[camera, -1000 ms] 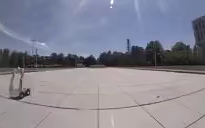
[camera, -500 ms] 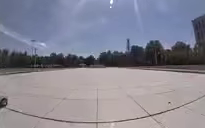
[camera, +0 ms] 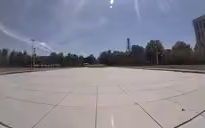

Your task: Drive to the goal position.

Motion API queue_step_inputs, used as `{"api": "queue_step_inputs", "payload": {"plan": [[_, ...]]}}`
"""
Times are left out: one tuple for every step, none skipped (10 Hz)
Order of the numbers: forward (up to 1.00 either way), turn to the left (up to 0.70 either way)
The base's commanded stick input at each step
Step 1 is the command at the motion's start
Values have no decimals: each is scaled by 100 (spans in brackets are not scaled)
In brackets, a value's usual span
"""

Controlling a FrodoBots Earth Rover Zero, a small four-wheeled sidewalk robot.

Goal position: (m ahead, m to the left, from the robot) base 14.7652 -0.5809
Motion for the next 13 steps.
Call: {"api": "queue_step_inputs", "payload": {"plan": [[70, 0], [70, 0], [70, 0], [70, 2], [70, 4], [70, 3], [70, 0], [70, 0], [70, 0], [70, 0], [70, 0], [70, 0], [70, 0]]}}
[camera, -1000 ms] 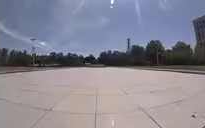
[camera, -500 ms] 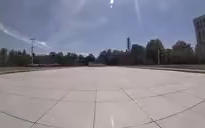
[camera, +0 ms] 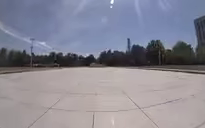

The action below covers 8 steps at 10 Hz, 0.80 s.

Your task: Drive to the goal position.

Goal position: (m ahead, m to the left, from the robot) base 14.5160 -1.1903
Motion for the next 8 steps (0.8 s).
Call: {"api": "queue_step_inputs", "payload": {"plan": [[70, 0], [70, 0], [70, 0], [70, 0], [70, 0], [70, 0], [70, 0], [70, 0]]}}
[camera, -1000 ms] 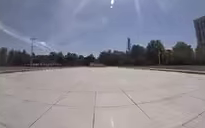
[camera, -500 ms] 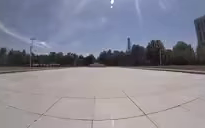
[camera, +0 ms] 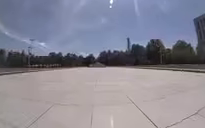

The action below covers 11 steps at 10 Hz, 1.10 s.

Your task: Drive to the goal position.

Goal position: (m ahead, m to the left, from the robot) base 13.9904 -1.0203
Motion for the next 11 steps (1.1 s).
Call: {"api": "queue_step_inputs", "payload": {"plan": [[70, 0], [70, 0], [70, 0], [70, 0], [70, 0], [70, 0], [70, 0], [70, 18], [70, 23], [70, 6], [70, 0]]}}
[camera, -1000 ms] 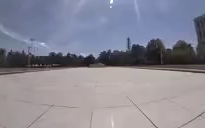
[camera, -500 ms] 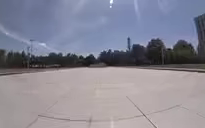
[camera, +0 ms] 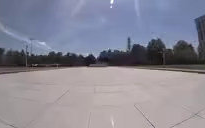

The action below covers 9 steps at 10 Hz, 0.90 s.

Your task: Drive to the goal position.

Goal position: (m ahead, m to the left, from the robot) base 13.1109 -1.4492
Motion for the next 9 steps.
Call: {"api": "queue_step_inputs", "payload": {"plan": [[70, 0], [70, 0], [70, 0], [70, 0], [70, 0], [70, 0], [70, 0], [70, 0], [70, 0]]}}
